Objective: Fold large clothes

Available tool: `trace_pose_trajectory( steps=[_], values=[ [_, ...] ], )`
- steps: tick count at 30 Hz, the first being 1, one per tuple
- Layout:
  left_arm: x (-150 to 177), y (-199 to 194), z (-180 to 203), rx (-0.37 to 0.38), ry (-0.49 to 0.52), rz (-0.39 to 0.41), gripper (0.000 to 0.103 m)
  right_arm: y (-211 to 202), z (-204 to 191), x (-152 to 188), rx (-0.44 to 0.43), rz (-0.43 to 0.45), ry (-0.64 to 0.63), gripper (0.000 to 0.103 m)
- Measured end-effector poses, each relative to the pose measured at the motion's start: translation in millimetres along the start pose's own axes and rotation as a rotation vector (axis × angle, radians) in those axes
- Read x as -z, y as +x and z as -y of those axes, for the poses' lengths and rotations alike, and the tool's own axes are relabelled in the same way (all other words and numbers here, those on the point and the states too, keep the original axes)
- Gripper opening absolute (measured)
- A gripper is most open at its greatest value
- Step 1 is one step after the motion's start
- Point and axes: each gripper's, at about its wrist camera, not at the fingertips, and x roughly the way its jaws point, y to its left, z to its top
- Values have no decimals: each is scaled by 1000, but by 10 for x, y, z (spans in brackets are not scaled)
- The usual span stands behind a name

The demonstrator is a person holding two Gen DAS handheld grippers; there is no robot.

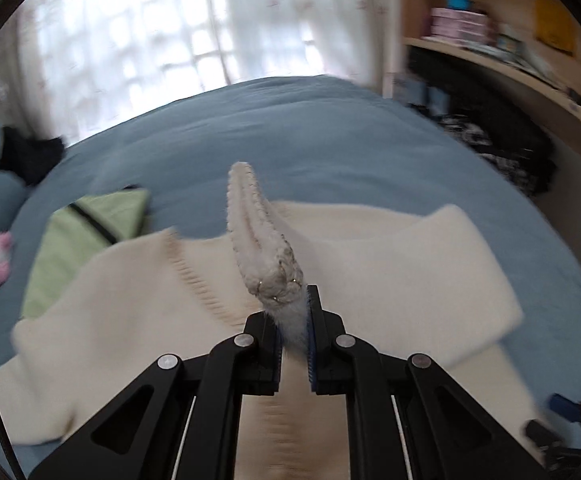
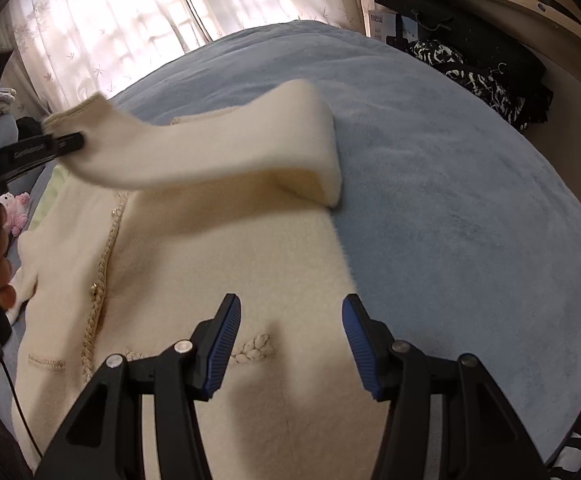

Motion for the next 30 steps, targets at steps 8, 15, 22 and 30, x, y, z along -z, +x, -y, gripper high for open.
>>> trace_pose_trajectory(
  steps=[8, 15, 22, 30],
  values=[
    [687, 905, -730, 1, -134, -297, 23, 217, -42, -15, -74, -70, 5, 53],
    [643, 1016, -977, 76, -263, -256, 64, 261, 60, -589, -90, 9, 19, 73],
    [636, 1174, -1079, 118, -278, -263, 64, 958, 247, -1381, -80, -50, 63, 73],
    [382, 1335, -1123, 70, -273, -243, 12, 1736, 340, -1807, -71, -142, 80, 62]
  ],
)
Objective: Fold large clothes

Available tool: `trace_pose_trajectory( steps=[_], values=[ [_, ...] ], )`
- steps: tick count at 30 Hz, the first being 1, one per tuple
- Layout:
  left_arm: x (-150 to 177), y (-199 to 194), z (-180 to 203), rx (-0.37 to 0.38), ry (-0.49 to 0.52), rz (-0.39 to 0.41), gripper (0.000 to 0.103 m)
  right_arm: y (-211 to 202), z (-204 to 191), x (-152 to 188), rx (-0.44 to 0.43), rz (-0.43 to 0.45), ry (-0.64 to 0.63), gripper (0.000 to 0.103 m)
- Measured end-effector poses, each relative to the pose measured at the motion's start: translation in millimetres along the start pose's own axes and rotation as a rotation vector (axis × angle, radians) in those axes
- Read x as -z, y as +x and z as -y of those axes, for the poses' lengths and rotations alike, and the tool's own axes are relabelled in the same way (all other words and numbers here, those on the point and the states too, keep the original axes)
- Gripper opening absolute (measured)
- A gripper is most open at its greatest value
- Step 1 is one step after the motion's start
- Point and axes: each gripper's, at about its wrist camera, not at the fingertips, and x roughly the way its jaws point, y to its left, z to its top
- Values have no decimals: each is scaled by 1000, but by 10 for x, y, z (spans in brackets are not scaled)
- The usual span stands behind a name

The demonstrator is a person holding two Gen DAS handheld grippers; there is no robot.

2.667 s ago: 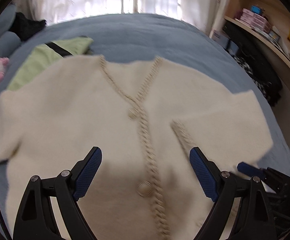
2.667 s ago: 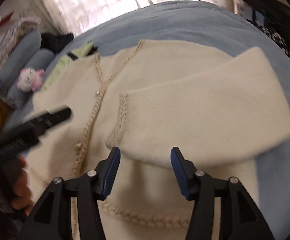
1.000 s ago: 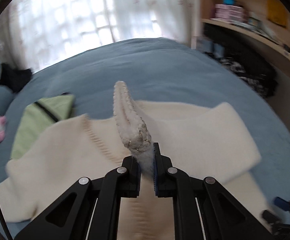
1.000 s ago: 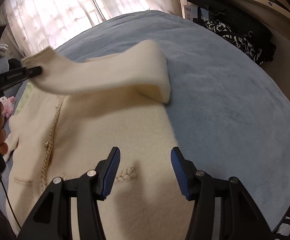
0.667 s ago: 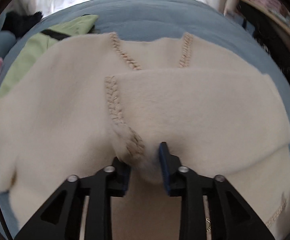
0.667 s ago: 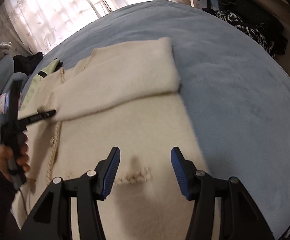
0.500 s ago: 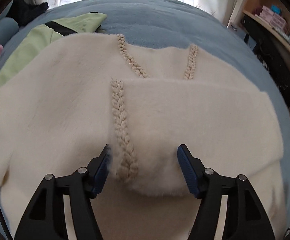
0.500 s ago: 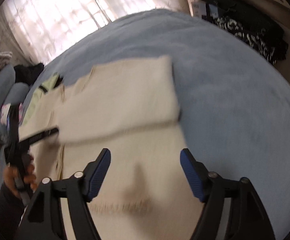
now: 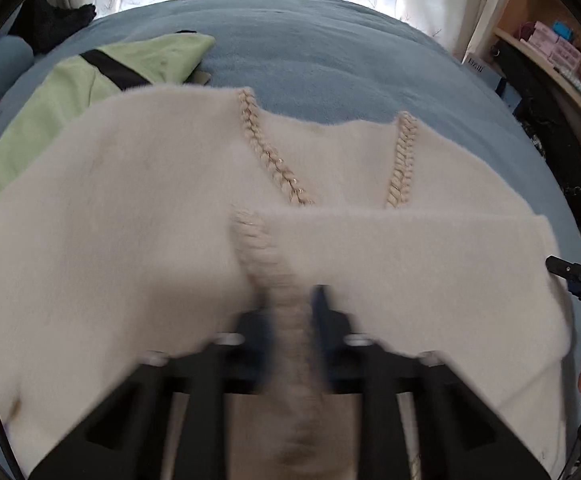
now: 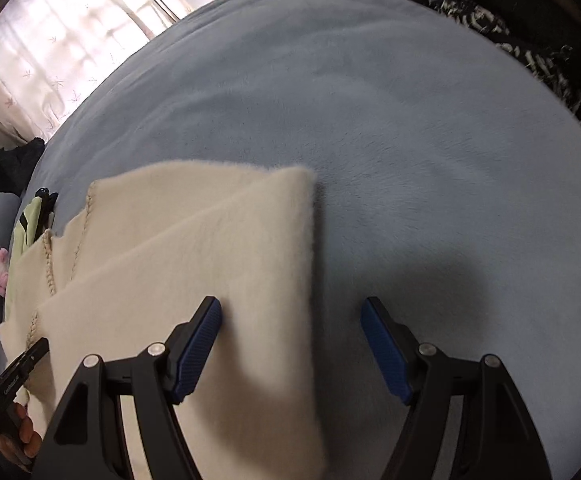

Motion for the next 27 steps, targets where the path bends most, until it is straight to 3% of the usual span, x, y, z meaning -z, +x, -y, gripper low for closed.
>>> trace_pose_trajectory(
  steps=[1, 2, 4, 7, 11, 13, 15, 18, 22, 27],
  values=[
    [-44, -8, 17, -4, 1, 11, 12, 12, -8, -13, -11, 12, -14, 32],
    [-97, -35, 52, -8, 11, 27, 11, 0, -16, -19, -24, 17, -25, 16],
    [-190, -138, 129, -9, 44, 78, 11, -120, -26, -53, -21, 73, -26, 14],
    [-295, -216, 233, -16, 68, 157, 11, -240, -17, -34, -17, 168, -20, 13],
    [-269, 164, 252, -103, 76, 74, 16, 59, 12, 24, 77, 120, -49, 19],
    [-212, 257, 199, -92, 76, 72, 17, 3, 17, 29, 96, 119, -41, 35],
    [-195, 187, 110, -30, 53, 92, 18, -97, 30, 9, 103, 98, -30, 39],
    [-244, 96, -47, 27, -23, 50, 20, -327, -24, 24, 138, 130, -53, 39],
    [-258, -249, -126, -38, -30, 107, 28, -636, -164, 141, 148, 167, -49, 39],
    [-137, -566, 80, -5, 7, 151, 30, -760, -537, 347, 57, 165, -81, 39]
  ],
)
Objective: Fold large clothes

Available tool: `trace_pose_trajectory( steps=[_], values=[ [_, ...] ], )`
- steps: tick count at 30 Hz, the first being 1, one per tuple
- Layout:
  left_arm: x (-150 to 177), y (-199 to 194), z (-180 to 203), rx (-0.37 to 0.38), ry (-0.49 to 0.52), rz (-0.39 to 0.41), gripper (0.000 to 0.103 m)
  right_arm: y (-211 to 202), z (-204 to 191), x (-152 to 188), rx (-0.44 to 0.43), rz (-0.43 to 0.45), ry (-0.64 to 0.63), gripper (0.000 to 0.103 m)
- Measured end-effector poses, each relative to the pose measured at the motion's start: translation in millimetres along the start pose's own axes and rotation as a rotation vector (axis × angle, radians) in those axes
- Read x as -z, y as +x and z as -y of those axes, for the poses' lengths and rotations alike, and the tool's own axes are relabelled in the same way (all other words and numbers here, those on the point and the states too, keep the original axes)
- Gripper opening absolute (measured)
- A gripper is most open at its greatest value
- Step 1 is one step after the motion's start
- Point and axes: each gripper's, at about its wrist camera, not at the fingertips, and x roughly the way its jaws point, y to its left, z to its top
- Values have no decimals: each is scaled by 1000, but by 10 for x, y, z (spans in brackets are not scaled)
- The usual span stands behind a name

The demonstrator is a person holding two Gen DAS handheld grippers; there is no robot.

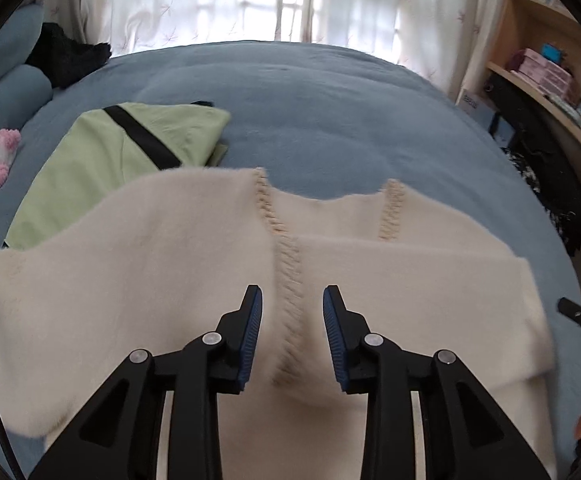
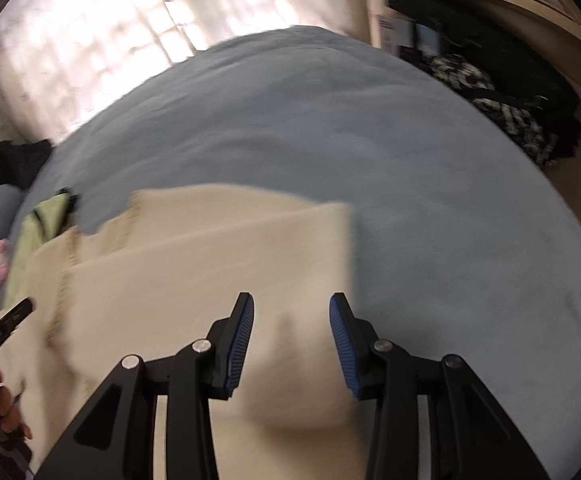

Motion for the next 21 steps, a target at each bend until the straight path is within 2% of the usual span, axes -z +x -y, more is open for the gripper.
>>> trace_pose_trajectory(
  steps=[3, 7, 10, 11, 14, 15, 18, 19, 21],
  values=[
    [116, -57, 173, 60, -6, -13, 30, -9, -441, 158, -78, 0, -72, 39],
    [311, 53, 347, 73, -23, -33, 30, 126, -958, 412, -118, -17, -161, 39],
    [499, 283, 391, 60, -64, -112, 30, 385, -1135, 617, -161, -114, -196, 40],
    [572, 374, 393, 39, -67, -130, 30, 472, -1134, 669, -148, -135, -210, 40],
    [619, 404, 398, 29, -38, -100, 30, 470, -1034, 775, -121, -104, -256, 39],
    [611, 403, 384, 34, -38, -106, 30, 444, -971, 782, -84, -92, -262, 39],
    [571, 394, 256, 34, -64, -113, 31, 372, -510, 722, 81, -49, -227, 39],
    [570, 396, 199, 39, -77, -113, 32, 366, -361, 703, 101, -48, -201, 37],
    [558, 385, 114, 63, -105, -114, 32, 317, -50, 663, 85, -56, -143, 32]
  ],
)
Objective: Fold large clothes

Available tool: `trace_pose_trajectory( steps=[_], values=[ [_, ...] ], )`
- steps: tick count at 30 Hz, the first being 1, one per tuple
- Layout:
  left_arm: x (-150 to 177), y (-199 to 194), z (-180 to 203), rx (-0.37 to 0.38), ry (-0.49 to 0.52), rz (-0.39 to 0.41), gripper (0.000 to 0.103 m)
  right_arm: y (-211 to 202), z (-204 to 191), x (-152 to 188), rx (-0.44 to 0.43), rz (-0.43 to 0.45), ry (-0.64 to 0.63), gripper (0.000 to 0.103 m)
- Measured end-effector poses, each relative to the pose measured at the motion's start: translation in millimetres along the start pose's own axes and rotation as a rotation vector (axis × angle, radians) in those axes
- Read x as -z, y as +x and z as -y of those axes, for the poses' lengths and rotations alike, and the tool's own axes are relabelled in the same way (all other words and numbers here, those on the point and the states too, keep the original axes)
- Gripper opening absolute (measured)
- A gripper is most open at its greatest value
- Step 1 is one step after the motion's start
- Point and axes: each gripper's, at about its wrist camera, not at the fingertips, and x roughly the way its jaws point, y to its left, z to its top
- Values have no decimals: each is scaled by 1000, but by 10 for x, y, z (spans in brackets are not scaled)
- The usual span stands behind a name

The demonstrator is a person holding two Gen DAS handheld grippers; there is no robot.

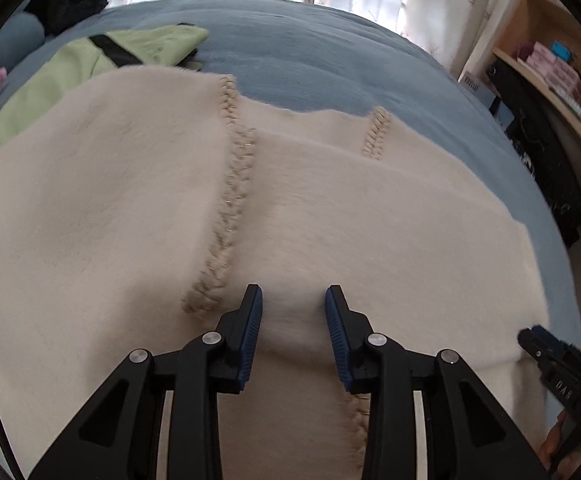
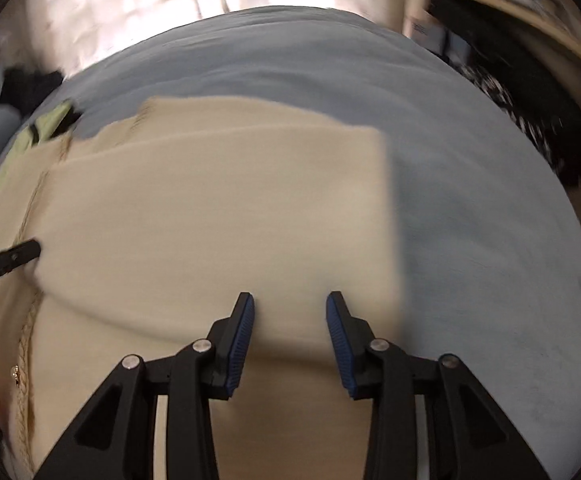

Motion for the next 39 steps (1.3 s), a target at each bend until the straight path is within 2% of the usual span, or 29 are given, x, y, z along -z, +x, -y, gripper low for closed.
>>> trace_pose_trajectory(
  steps=[1, 2, 9, 13, 18, 20, 22, 27, 35, 39],
  values=[
    [3, -5, -21, 3, -8, 0, 32, -26, 63, 7, -5, -3, 10, 26],
    [0, -1, -38, 7, -13, 0, 32, -57, 95, 17, -1, -5, 13, 25],
    [-4, 19, 14, -19, 3, -6, 32, -102, 70, 83, 58, -6, 21, 28],
    [-30, 19, 23, -25, 12, -15, 32, -48, 55, 39, 68, -41, 49, 29],
    [-38, -7, 69, -57, 24, -25, 33, -38, -36, 34, 113, -63, 19, 29],
    [-8, -63, 117, -77, 31, -32, 40, -56, -54, 36, 118, -71, 18, 29],
    [41, -148, 161, -95, 35, -34, 46, -103, -37, 47, 100, -87, 45, 29],
    [201, -408, 207, -120, 32, -36, 46, -273, -7, 199, -3, -129, 119, 29],
    [608, -1039, 229, -168, 46, 6, 47, -804, -100, 504, -87, -87, 167, 29],
    [805, -1335, 208, -164, 47, 25, 47, -1081, -186, 643, -95, -53, 167, 29]
  ],
)
